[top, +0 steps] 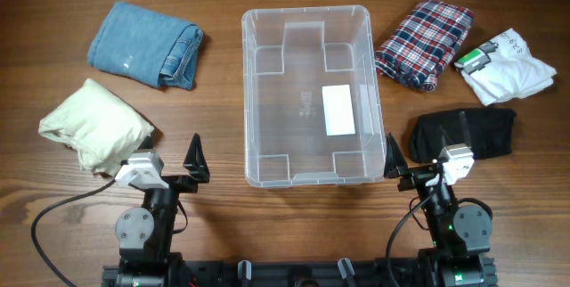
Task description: Pack container
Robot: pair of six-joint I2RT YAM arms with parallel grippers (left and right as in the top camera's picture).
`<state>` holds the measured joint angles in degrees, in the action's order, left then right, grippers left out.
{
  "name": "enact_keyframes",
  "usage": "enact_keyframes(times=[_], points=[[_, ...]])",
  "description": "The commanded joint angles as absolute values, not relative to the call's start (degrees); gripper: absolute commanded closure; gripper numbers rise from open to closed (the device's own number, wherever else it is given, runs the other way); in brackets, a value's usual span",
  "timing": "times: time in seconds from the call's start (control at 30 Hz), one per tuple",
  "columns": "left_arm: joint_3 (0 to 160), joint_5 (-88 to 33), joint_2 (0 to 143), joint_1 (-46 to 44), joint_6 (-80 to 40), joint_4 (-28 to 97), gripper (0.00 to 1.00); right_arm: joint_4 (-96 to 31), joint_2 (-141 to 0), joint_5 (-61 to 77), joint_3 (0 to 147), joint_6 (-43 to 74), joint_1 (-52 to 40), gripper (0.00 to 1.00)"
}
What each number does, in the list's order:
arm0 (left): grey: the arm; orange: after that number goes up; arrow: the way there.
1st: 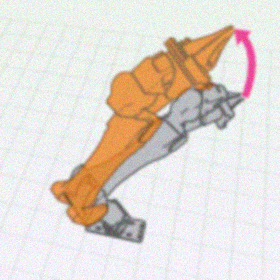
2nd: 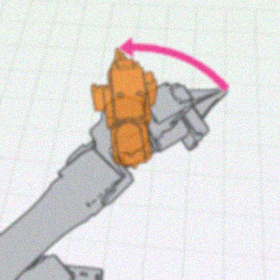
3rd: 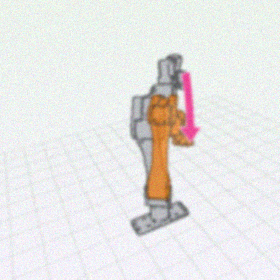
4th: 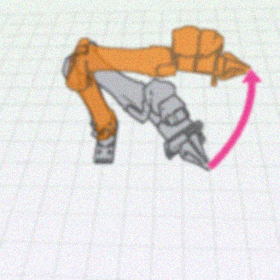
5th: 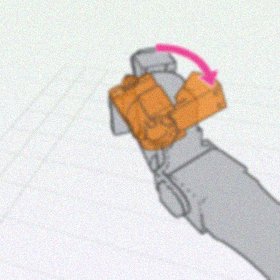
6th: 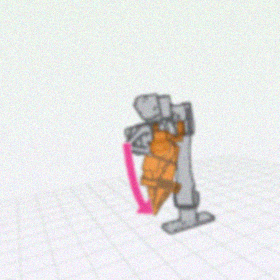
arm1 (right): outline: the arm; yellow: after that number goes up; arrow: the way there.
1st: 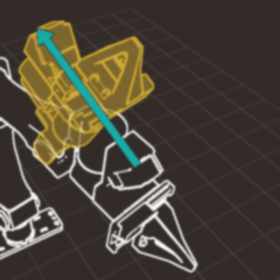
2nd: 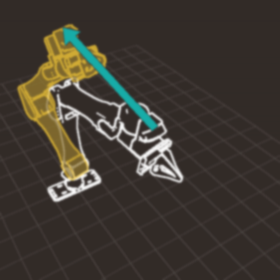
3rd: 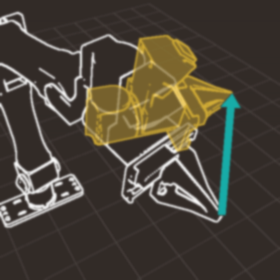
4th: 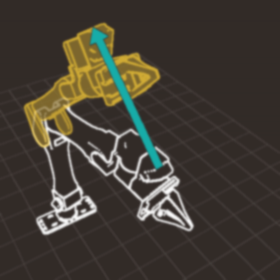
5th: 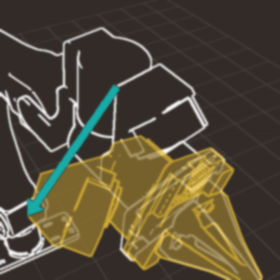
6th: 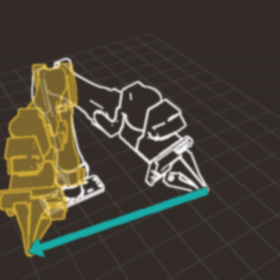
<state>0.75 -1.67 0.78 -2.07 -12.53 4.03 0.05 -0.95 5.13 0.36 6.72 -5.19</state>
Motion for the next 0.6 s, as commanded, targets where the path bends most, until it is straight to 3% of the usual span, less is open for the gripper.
enact_keyframes(times=[0.0, 0.23, 0.4, 0.57], points=[[0.9, -3.5, 0.4, -1.6, -19.4, 4.0, 0.00, -0.1, -1.1, 5.8, 1.4, 9.0, -5.2, 0.00], [14.7, -4.0, 8.3, -1.6, -20.1, 12.1, 0.01, -5.2, -13.2, 3.9, 13.9, 9.6, -5.2, 0.00], [33.5, -3.8, 29.1, -1.6, -19.9, 21.8, 0.00, -12.6, -33.1, 3.9, 31.0, 9.8, -5.2, 0.01], [53.1, -3.8, 48.1, -1.6, -19.7, 35.8, 0.00, -28.2, -54.2, 4.8, 54.0, 10.5, -5.1, 0.00]])
